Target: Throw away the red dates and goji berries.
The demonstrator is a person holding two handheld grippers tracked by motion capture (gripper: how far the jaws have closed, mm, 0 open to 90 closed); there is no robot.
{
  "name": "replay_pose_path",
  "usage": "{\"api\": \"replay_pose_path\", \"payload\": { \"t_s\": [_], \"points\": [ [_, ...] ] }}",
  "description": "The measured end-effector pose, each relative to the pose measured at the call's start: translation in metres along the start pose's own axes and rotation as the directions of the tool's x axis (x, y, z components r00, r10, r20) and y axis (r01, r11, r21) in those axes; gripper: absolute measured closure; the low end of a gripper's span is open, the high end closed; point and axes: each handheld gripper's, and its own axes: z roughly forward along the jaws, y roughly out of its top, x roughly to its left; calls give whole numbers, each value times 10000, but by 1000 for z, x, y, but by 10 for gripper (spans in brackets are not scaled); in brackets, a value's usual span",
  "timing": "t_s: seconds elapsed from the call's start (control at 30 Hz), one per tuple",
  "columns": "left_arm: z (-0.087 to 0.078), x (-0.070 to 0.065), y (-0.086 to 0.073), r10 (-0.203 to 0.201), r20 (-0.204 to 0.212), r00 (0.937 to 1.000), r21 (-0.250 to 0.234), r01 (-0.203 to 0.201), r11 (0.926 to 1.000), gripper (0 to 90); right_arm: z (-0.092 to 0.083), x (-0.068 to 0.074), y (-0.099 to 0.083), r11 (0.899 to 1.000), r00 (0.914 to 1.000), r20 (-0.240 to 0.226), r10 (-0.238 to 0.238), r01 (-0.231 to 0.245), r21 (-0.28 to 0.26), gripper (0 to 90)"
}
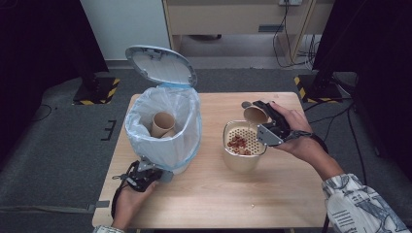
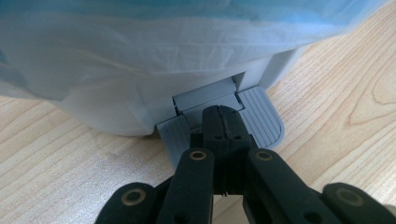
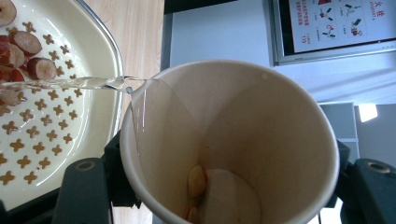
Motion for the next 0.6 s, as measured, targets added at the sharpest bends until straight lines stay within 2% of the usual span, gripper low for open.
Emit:
{"api": "replay_pose_path", "payload": {
  "t_s": [0.6],
  "points": [
    [0,0,0,1,4,10000,-3,-1,10000,900,-1,-2,2,9994,9994,65,-330,330,43,306]
  ]
}}
